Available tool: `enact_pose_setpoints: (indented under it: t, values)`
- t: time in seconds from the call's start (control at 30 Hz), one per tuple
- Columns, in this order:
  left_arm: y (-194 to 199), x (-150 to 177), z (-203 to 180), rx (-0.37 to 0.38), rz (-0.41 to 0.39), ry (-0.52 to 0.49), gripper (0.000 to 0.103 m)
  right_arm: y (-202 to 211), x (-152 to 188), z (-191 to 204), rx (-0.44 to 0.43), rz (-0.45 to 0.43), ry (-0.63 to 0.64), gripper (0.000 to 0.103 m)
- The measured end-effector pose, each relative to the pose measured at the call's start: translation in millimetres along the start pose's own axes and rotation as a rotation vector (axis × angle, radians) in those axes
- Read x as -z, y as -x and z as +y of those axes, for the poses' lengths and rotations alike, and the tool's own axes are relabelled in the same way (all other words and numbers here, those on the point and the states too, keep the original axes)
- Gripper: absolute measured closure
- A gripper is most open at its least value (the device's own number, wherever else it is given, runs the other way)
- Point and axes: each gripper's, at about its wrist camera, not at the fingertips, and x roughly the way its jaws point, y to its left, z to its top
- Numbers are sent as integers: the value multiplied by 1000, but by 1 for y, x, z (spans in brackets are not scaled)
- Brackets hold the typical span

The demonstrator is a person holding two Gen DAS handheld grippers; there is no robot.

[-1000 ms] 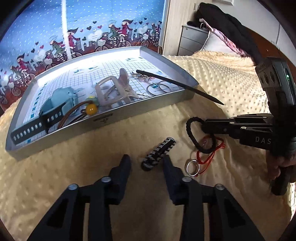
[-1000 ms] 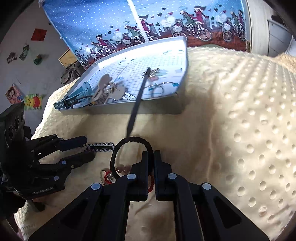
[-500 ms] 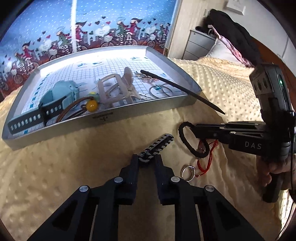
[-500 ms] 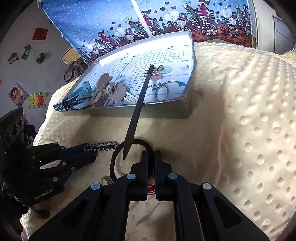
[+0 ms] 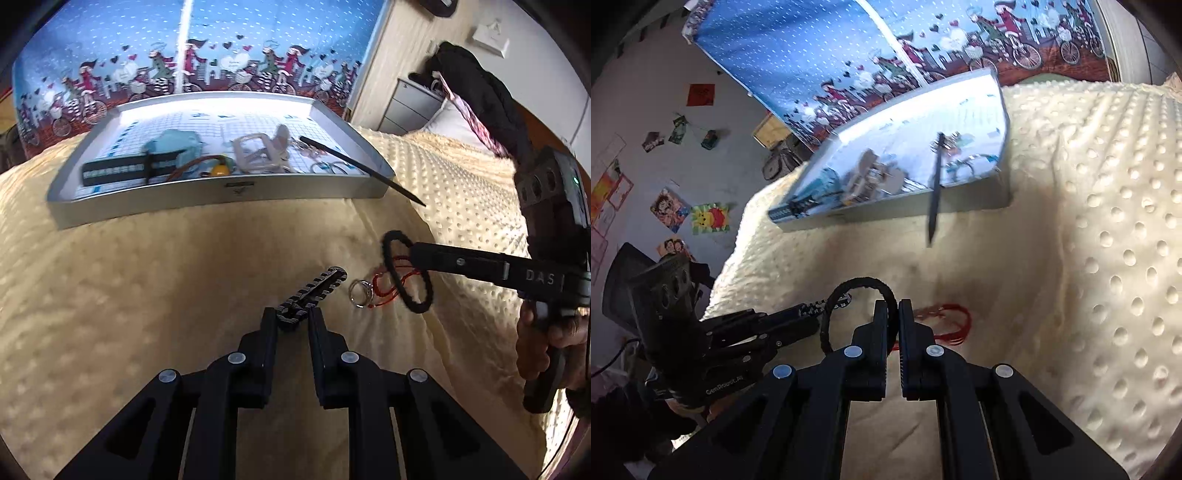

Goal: Organize jewelry
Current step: 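Carry the hair band and comb clip into the tray and open both tools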

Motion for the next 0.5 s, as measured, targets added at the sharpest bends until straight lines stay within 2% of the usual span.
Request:
enact_pose_setpoints:
  t: [0.2, 0.27, 0.4, 0.5]
  values:
    - [30, -9, 14, -23, -84, 42, 87, 22, -12, 23, 3, -82, 71, 98]
    - [39, -20, 21, -59, -131, 61, 87, 25, -25, 26, 15, -103, 80, 98]
    - [41, -51, 31, -125, -193, 94, 87, 14, -66, 26, 116, -97, 77, 98]
    - [34, -77, 40, -146, -202, 140, 87, 2, -99, 26, 185, -88, 78, 98]
